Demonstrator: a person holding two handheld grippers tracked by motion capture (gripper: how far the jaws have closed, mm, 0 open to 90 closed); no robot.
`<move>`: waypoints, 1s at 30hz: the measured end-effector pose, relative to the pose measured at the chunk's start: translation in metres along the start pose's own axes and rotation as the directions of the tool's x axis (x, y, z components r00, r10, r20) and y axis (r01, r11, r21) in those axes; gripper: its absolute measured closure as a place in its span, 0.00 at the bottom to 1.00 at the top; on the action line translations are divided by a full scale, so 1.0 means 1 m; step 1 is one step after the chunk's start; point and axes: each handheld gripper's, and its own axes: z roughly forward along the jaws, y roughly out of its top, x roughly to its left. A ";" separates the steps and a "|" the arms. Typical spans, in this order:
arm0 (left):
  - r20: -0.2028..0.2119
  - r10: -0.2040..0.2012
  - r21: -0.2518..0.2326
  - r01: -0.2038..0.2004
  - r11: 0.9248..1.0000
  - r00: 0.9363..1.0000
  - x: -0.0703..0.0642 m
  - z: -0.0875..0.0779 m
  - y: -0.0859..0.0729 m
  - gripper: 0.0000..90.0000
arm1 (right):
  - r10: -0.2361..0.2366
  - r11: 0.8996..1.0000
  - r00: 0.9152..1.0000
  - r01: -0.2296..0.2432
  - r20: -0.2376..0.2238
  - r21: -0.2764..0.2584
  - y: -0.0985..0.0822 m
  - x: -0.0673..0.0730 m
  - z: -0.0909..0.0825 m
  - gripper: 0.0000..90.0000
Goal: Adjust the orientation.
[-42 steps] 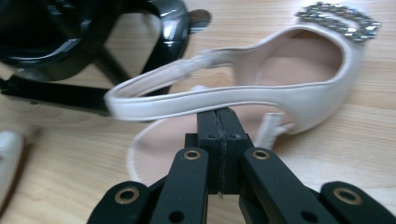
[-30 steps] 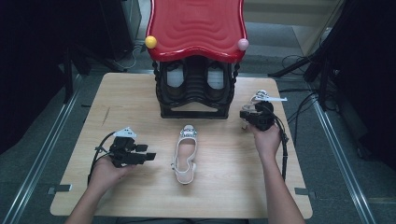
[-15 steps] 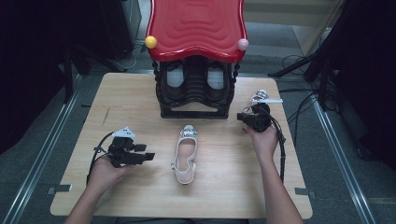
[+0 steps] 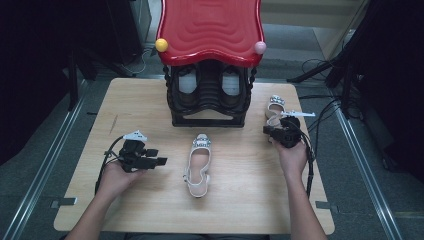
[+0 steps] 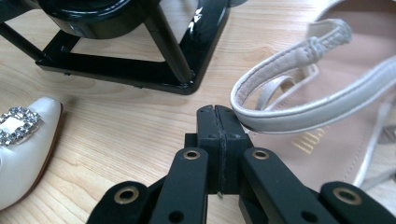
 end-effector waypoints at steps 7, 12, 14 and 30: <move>0.020 -0.013 -0.035 0.013 0.999 1.000 0.005 0.002 0.005 0.45 | 0.042 0.999 0.999 -0.042 0.019 -0.016 -0.009 -0.013 -0.014 1.00; 0.019 -0.005 -0.009 0.005 1.000 1.000 0.007 0.004 0.010 0.45 | 0.053 0.998 0.998 -0.052 0.031 -0.023 -0.014 -0.022 -0.023 1.00; 0.023 0.003 -0.015 -0.002 1.000 1.000 0.006 0.005 0.011 0.45 | 0.056 0.998 0.998 -0.055 0.031 -0.025 -0.015 -0.023 -0.024 0.99; 0.016 0.018 0.011 -0.018 1.000 1.000 0.001 0.004 0.006 0.45 | 0.012 0.998 0.997 -0.017 -0.080 -0.062 0.008 -0.007 -0.036 0.70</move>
